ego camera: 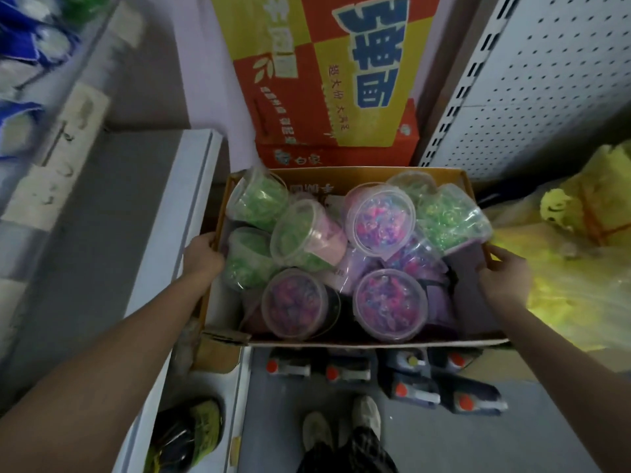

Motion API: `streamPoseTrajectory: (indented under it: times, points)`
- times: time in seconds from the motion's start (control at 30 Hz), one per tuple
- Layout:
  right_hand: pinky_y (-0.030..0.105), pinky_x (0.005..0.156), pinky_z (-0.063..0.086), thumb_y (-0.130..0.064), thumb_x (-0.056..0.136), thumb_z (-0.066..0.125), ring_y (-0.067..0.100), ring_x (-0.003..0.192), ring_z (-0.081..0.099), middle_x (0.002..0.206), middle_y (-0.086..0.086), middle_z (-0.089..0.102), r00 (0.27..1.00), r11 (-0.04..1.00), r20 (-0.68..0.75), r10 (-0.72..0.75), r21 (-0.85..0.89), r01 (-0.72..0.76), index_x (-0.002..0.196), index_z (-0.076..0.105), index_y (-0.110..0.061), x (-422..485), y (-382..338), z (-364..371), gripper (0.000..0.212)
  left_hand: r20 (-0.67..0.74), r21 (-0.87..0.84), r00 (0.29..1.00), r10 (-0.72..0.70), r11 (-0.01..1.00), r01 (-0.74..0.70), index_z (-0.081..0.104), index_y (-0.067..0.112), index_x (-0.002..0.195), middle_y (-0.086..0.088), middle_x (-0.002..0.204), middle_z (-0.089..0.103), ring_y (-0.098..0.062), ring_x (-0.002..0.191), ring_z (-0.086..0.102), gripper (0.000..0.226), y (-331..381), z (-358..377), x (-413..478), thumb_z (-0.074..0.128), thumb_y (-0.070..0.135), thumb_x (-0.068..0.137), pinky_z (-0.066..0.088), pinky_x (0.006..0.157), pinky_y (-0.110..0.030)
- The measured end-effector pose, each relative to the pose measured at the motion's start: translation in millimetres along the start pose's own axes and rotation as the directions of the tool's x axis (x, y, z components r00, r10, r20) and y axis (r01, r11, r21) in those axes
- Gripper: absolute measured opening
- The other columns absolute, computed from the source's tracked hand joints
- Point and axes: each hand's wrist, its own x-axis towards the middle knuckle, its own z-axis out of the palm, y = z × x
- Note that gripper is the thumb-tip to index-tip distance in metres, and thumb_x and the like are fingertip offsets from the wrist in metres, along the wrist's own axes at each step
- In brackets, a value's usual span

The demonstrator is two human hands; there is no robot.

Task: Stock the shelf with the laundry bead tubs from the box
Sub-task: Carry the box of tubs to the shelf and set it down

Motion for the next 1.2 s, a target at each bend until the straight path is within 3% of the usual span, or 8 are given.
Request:
streamPoseTrajectory:
  times: [0.1, 0.2, 0.43, 0.57, 0.83, 1.03, 1.2]
  points:
    - [0.037, 0.070, 0.046, 0.006, 0.075, 0.054, 0.044, 0.088, 0.062, 0.097, 0.026, 0.069, 1.000, 1.000, -0.015, 0.024, -0.001, -0.024, 0.114, 0.066, -0.006, 8, 7, 17, 0.042, 0.003, 0.000, 1.000, 0.004, 1.000, -0.004, 0.066, 0.002, 0.103, -0.013, 0.093, 0.062, -0.027, 0.088, 0.056, 0.019, -6, 15, 19, 0.054, 0.006, 0.088, 0.038, 0.073, -0.027]
    - [0.036, 0.070, 0.043, 0.008, 0.074, 0.053, 0.044, 0.088, 0.061, 0.096, 0.026, 0.069, 0.999, 0.999, -0.013, 0.033, -0.009, -0.033, 0.112, 0.066, -0.005, 10, 11, 32, 0.042, -0.015, -0.003, 1.000, 0.005, 1.000, -0.005, 0.067, 0.004, 0.091, -0.011, 0.085, 0.062, -0.029, 0.083, 0.057, 0.013, -15, 30, 34, 0.055, 0.008, 0.087, 0.039, 0.070, -0.029]
    - [0.040, 0.081, 0.048, 0.007, 0.077, 0.056, 0.041, 0.100, 0.062, 0.107, 0.024, 0.067, 0.996, 0.996, 0.017, 0.084, -0.010, -0.084, 0.121, 0.063, -0.006, 7, 39, 67, 0.046, 0.035, -0.032, 0.999, -0.025, 0.999, 0.026, 0.067, 0.006, 0.094, -0.013, 0.087, 0.065, -0.023, 0.079, 0.055, 0.012, -51, 69, 51, 0.058, 0.009, 0.087, 0.039, 0.069, -0.028]
    - [0.041, 0.079, 0.048, 0.004, 0.079, 0.056, 0.041, 0.099, 0.062, 0.106, 0.024, 0.068, 0.998, 0.998, -0.010, 0.065, -0.007, -0.065, 0.119, 0.064, -0.007, 6, 37, 71, 0.042, 0.005, -0.054, 1.000, -0.013, 0.998, 0.013, 0.066, 0.004, 0.089, -0.013, 0.081, 0.064, -0.024, 0.076, 0.056, 0.011, -62, 75, 52, 0.057, 0.010, 0.088, 0.037, 0.057, -0.025]
    - [0.043, 0.078, 0.050, 0.005, 0.079, 0.056, 0.040, 0.096, 0.064, 0.102, 0.025, 0.068, 0.998, 0.999, -0.054, 0.037, 0.036, -0.035, 0.115, 0.065, -0.005, 16, 23, 66, 0.039, -0.030, -0.036, 0.996, 0.083, 0.996, -0.084, 0.063, 0.000, 0.088, -0.016, 0.076, 0.061, -0.019, 0.067, 0.050, 0.015, -48, 67, 60, 0.055, 0.012, 0.090, 0.033, 0.055, -0.020]
    - [0.040, 0.083, 0.048, 0.003, 0.081, 0.056, 0.037, 0.103, 0.062, 0.110, 0.020, 0.067, 0.997, 0.997, -0.033, 0.075, 0.024, -0.074, 0.121, 0.062, -0.008, 23, 33, 79, 0.042, 0.025, -0.082, 0.996, 0.089, 0.993, -0.086, 0.065, 0.005, 0.099, -0.010, 0.081, 0.061, -0.022, 0.079, 0.054, 0.016, -48, 80, 64, 0.055, 0.015, 0.092, 0.037, 0.057, -0.021]
    - [0.043, 0.082, 0.049, -0.001, 0.084, 0.054, 0.037, 0.101, 0.063, 0.111, 0.018, 0.067, 0.998, 0.998, 0.007, 0.062, 0.006, -0.062, 0.124, 0.060, -0.012, 27, 36, 83, 0.042, 0.071, -0.057, 0.994, 0.079, 0.996, -0.075, 0.058, 0.006, 0.122, -0.017, 0.108, 0.066, -0.032, 0.102, 0.060, 0.030, -51, 78, 68, 0.054, 0.014, 0.093, 0.042, 0.081, -0.030]
